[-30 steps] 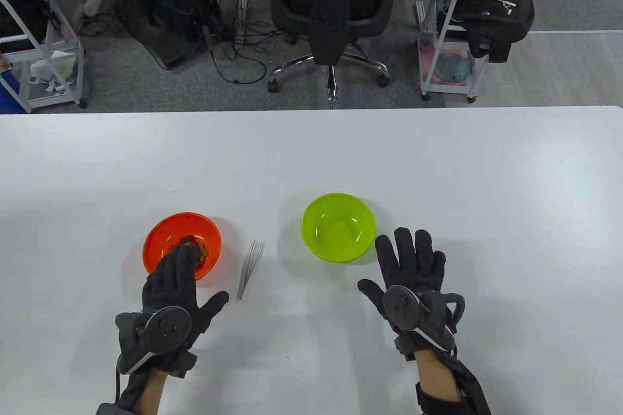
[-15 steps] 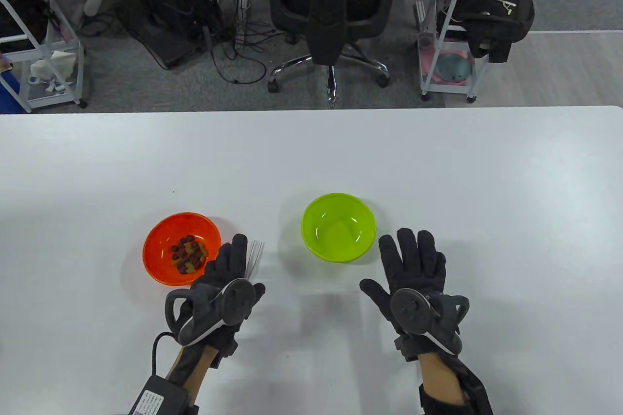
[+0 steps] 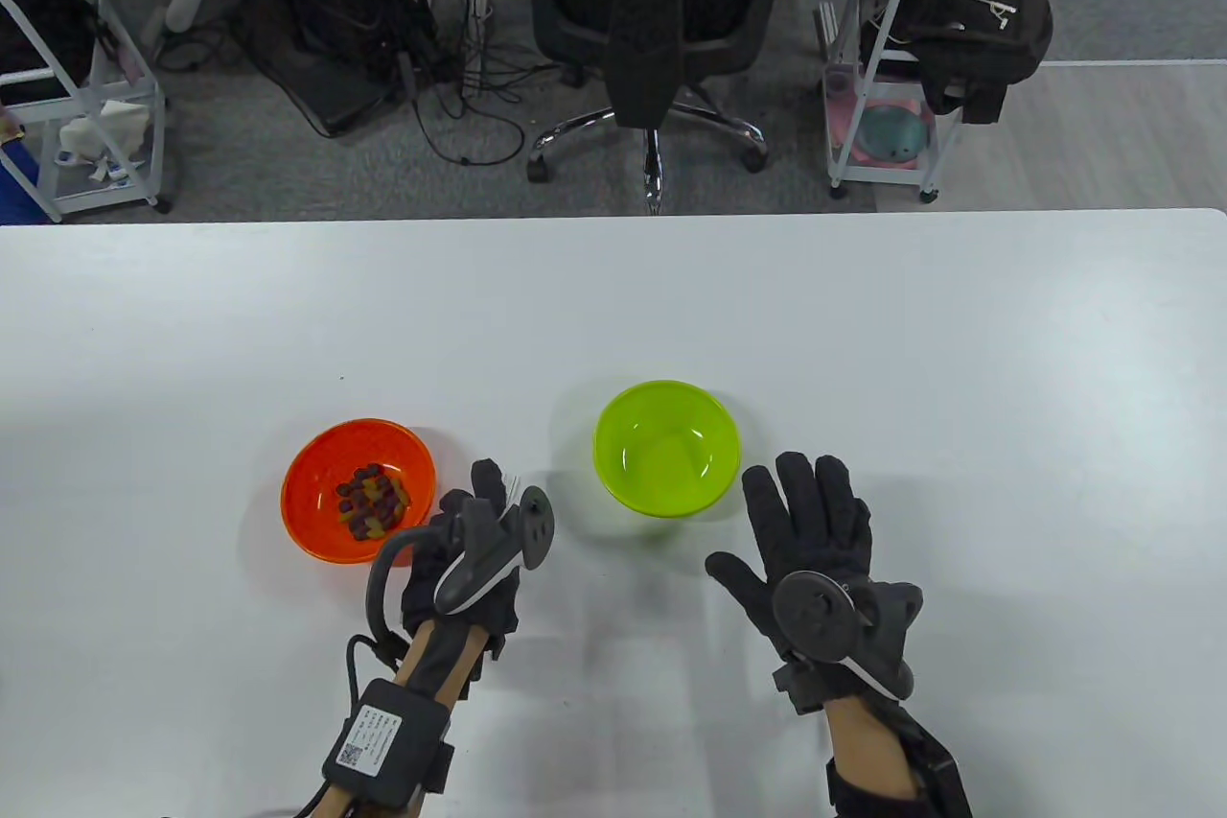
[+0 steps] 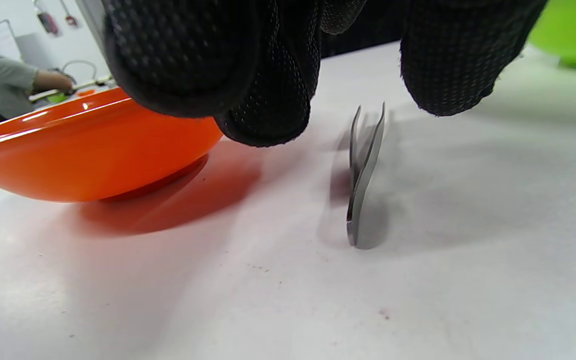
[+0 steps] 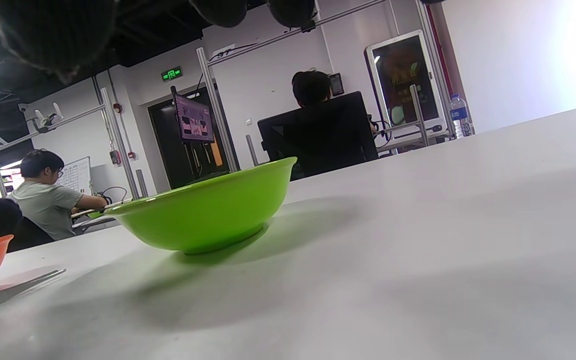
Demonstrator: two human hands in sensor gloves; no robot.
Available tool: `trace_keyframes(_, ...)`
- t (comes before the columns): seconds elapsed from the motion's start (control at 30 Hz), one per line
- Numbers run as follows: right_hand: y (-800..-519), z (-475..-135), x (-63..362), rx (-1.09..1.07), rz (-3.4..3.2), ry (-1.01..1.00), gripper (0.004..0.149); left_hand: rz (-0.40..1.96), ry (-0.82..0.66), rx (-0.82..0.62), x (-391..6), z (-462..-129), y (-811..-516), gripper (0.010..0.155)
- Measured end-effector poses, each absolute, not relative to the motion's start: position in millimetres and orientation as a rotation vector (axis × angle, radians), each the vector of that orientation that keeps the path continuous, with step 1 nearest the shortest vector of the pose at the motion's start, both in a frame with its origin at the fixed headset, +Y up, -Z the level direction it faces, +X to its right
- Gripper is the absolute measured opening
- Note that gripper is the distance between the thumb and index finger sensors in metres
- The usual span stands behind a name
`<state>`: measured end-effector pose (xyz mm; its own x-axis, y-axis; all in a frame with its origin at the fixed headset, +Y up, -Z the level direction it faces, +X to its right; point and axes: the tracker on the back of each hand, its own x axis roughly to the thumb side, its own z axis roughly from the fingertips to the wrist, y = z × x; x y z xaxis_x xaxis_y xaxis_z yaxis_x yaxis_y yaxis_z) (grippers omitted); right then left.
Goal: Pick raisins with tweezers into bowl
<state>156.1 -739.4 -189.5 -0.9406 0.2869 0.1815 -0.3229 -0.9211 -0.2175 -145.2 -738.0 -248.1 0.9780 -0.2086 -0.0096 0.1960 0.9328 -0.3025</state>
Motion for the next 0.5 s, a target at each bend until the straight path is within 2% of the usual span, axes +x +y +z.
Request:
trace_keyframes(0.3,-739,-189,156,0.213,2.776,-0.343,0.084,-0.239,0.095,-0.410,-142,-263,-749,0.076)
trace_keyframes(0.5,-740,-190,157,0.212,2.756,-0.325,0.083,-0.256,0.101,-0.409,-143,-265,-755,0.073)
